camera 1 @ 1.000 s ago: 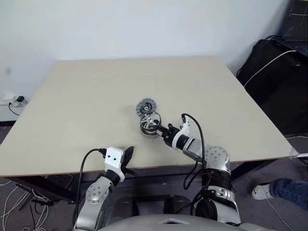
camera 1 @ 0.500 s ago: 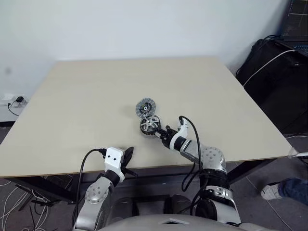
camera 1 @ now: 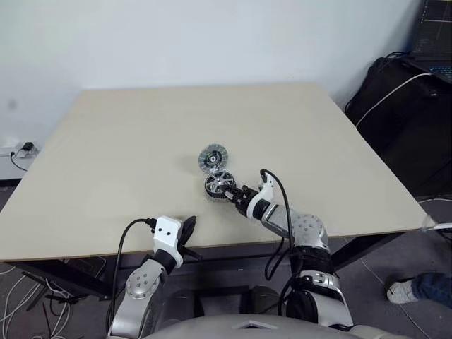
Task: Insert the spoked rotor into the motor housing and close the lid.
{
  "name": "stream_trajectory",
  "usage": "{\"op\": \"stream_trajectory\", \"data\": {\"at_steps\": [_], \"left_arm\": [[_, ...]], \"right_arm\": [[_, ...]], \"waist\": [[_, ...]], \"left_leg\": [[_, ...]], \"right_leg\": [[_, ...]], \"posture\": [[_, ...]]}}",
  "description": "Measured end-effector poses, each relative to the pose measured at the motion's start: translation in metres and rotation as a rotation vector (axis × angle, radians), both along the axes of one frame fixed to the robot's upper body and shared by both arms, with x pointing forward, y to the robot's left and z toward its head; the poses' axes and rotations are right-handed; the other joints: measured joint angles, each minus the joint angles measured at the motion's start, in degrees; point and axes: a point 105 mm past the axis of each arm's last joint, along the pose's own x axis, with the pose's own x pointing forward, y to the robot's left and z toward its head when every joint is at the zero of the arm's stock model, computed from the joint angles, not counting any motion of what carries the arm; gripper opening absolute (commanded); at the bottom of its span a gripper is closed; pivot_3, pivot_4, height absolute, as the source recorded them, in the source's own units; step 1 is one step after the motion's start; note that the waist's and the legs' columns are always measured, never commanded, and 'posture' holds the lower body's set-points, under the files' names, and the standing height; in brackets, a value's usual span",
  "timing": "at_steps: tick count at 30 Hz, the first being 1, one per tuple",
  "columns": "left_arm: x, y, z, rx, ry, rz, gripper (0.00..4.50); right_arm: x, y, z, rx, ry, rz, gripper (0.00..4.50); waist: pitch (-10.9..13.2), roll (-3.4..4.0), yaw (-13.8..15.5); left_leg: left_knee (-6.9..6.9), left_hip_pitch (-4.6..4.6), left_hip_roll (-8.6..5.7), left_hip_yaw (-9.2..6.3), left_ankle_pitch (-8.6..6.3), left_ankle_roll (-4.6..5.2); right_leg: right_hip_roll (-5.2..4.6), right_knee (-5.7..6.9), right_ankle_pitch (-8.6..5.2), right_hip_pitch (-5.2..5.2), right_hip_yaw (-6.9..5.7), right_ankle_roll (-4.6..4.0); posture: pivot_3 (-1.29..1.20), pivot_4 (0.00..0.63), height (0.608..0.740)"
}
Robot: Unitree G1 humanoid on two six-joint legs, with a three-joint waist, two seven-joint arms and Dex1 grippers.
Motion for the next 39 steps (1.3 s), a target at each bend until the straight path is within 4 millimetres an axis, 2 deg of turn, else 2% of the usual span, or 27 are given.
{"op": "stream_trajectory", "data": {"at_steps": [3,6,9,15,17,20,23,26,29,34,39], "left_arm": [[0.000,-0.001,0.000,-0.002,0.001,0.000,0.00],[0.000,-0.002,0.000,-0.010,0.000,0.001,0.00],[0.000,-0.003,0.000,-0.012,0.001,0.002,0.00],[0.000,-0.004,0.001,-0.017,-0.001,0.001,0.00],[0.001,-0.005,0.001,-0.018,-0.002,-0.002,0.00],[0.002,-0.006,0.002,-0.019,-0.006,-0.007,0.00],[0.004,-0.008,0.005,-0.021,-0.018,-0.018,0.00],[0.006,-0.010,0.007,-0.024,-0.024,-0.029,0.00],[0.005,-0.010,0.005,-0.023,-0.015,-0.031,0.00],[0.001,-0.007,0.001,-0.021,0.003,-0.011,0.00],[-0.002,-0.004,-0.002,-0.018,0.018,0.006,0.00]], "right_arm": [[0.002,-0.001,0.004,0.003,-0.011,-0.003,3.70],[0.004,-0.006,0.008,-0.037,-0.032,-0.007,3.70],[0.003,-0.023,0.010,-0.149,-0.064,-0.018,3.70],[0.005,-0.060,0.012,-0.450,-0.113,-0.041,3.70],[0.006,-0.068,0.015,-0.621,-0.179,-0.018,3.70],[0.009,-0.063,0.025,-0.866,-0.363,0.071,3.13],[0.010,-0.033,0.032,-1.041,-0.588,0.226,2.10],[0.008,0.004,0.029,-1.082,-0.715,0.355,1.13],[0.012,0.019,0.021,-1.095,-0.733,0.406,0.13],[0.027,0.027,0.011,-1.126,-0.727,0.427,0.04],[0.037,0.023,0.002,-1.143,-0.692,0.439,0.04]], "waist": [[-0.1,0.04,0.0],[-0.2,0.13,0.2],[-0.2,0.14,0.4],[-0.2,0.16,0.2],[-0.2,0.17,0.1],[-0.2,0.16,-0.2],[-0.2,0.13,-0.4],[-0.2,0.07,-0.4],[-0.2,-0.04,0.0],[-0.2,-0.10,0.0],[-0.2,-0.09,0.0]], "left_leg": [[0.00,0.03,0.00,-0.01,0.00,-0.01],[0.00,0.02,-0.02,0.00,0.00,-0.01],[0.00,-0.02,-0.03,-0.01,-0.01,0.00],[-0.01,-0.04,-0.01,0.01,0.00,0.01],[-0.01,-0.03,-0.01,0.01,0.00,0.01],[-0.01,-0.02,-0.01,0.03,0.00,0.02],[-0.01,0.00,0.00,0.03,0.04,0.07],[-0.01,-0.01,0.01,0.01,0.17,0.23],[0.02,-0.02,-0.01,0.02,0.19,0.26],[0.02,-0.03,-0.02,0.06,0.18,0.26],[0.02,-0.02,0.00,0.06,0.19,0.23]], "right_leg": [[-0.01,0.00,0.00,0.04,-0.01,0.00],[-0.04,-0.01,0.00,0.05,-0.01,0.00],[-0.04,-0.05,0.00,0.02,-0.01,0.00],[-0.01,-0.02,-0.01,-0.04,0.00,-0.01],[-0.02,-0.01,-0.01,-0.04,-0.01,-0.01],[-0.02,-0.02,-0.02,-0.05,0.00,-0.01],[0.00,-0.01,-0.02,-0.04,-0.01,-0.01],[0.02,0.01,-0.01,-0.03,-0.03,0.00],[0.00,-0.01,0.01,-0.01,-0.02,0.02],[0.00,-0.01,0.02,-0.02,0.00,0.03],[0.01,0.02,0.01,-0.02,-0.01,0.02]], "posture": [[0.00,0.000,0.740],[0.00,0.000,0.740],[0.00,0.000,0.740],[0.00,0.000,0.740],[0.00,0.000,0.740],[0.00,0.000,0.740],[0.00,0.000,0.740],[0.00,0.000,0.740],[0.00,0.000,0.740],[0.00,0.000,0.740],[0.00,0.000,0.740]]}}
